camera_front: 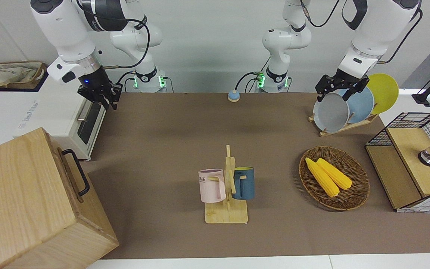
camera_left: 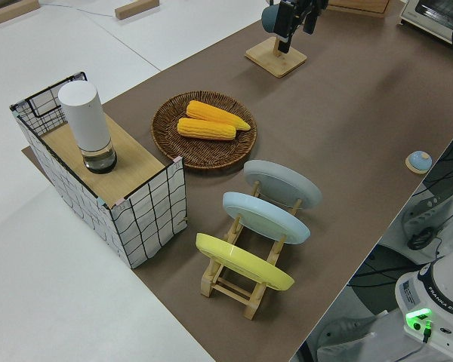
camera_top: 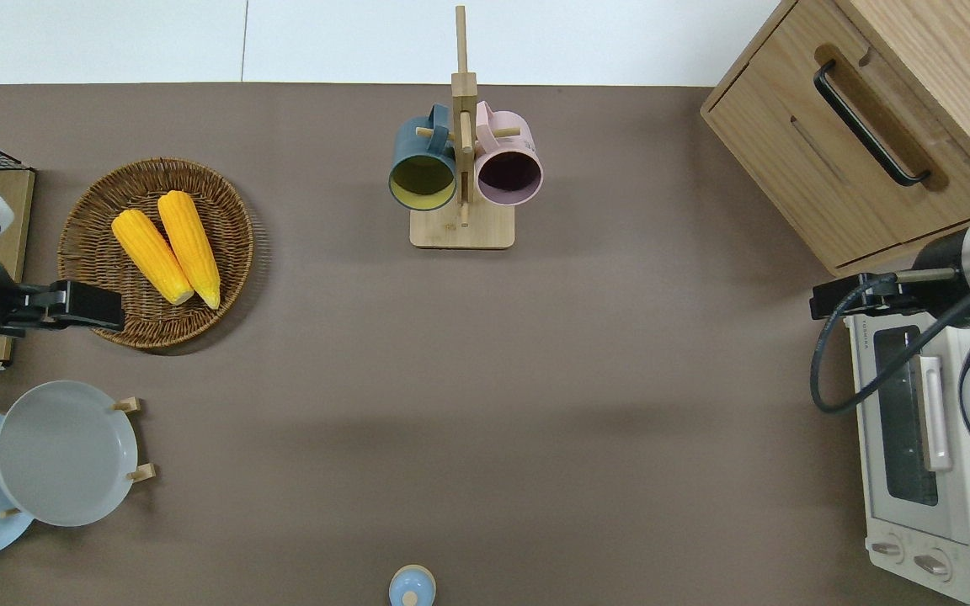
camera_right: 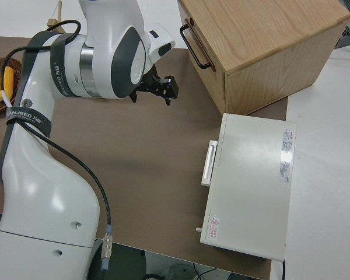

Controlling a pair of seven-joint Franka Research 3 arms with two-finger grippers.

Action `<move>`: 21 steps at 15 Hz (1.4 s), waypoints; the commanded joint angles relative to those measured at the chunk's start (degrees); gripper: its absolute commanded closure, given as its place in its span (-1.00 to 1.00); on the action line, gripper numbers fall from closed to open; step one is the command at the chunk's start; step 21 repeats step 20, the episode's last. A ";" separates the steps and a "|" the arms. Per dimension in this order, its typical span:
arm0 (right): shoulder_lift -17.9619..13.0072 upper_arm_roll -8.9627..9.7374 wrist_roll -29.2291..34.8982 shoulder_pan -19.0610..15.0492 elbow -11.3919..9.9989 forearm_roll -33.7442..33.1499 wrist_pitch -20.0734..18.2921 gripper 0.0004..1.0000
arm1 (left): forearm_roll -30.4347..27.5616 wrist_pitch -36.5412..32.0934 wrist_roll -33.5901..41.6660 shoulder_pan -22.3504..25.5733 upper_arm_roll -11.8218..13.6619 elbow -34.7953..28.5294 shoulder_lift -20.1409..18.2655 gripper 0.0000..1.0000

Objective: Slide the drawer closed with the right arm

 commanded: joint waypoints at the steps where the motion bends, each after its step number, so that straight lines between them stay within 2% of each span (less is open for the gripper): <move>1: -0.87 -0.22 -1.22 1.27 -0.41 -1.40 -0.11 -0.98 | 0.65 -0.75 0.42 -0.26 0.29 -0.28 -0.57 -0.99; 9: -0.52 -0.22 -3.41 0.74 0.12 -1.48 -1.07 -0.98 | 0.65 -0.75 0.42 -0.26 0.20 -0.28 -0.57 -1.00; 15: -0.26 -0.22 -2.97 0.57 1.35 -1.31 -1.07 -0.98 | 0.65 -0.67 0.42 -0.26 0.20 -0.28 -0.57 -1.00; 21: -0.08 -0.22 -2.98 0.66 1.52 -1.48 -1.07 -0.98 | 0.65 -0.75 0.42 -0.26 0.29 -0.28 -0.57 -0.99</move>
